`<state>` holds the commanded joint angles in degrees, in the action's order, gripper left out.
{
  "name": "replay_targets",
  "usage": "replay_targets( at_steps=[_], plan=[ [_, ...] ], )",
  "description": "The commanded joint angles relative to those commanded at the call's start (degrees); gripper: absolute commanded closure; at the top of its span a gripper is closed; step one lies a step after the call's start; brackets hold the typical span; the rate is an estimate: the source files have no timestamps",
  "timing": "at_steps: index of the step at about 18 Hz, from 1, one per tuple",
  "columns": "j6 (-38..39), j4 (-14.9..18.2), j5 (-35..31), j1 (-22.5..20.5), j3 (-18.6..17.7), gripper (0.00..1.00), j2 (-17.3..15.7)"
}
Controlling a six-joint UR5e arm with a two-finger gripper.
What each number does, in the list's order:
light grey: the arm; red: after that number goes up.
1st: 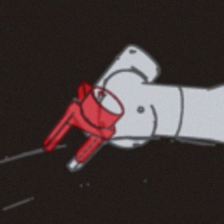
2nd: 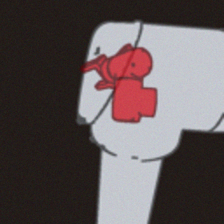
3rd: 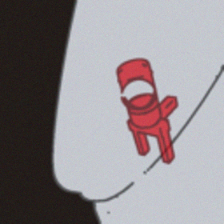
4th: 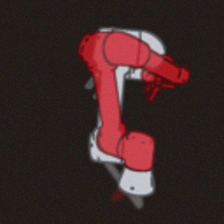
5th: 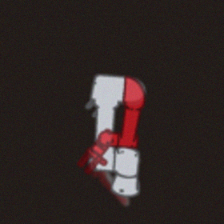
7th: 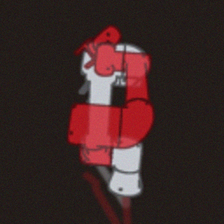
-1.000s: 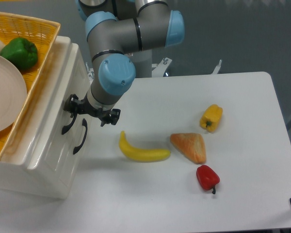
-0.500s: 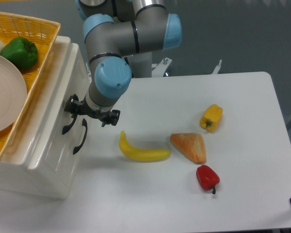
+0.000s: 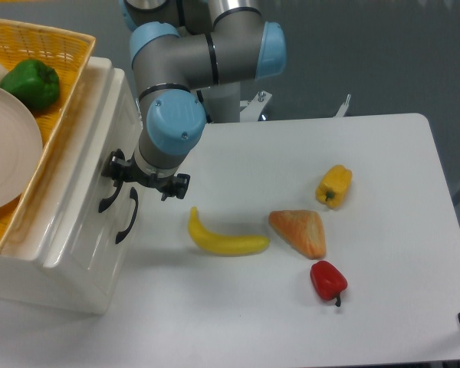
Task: Slide open the top white drawer
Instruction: 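Pull the upper white drawer outward by its handle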
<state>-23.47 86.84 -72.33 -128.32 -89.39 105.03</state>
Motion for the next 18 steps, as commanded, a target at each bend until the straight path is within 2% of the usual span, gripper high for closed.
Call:
replay_targets(
  at_steps=[13, 18],
  plan=[
    [-3.95, -0.35, -2.99, -0.09, 0.26, 0.0, 0.18],
    [-4.04, -0.35, -3.08, -1.32, 0.7, 0.0, 0.26]
  ],
)
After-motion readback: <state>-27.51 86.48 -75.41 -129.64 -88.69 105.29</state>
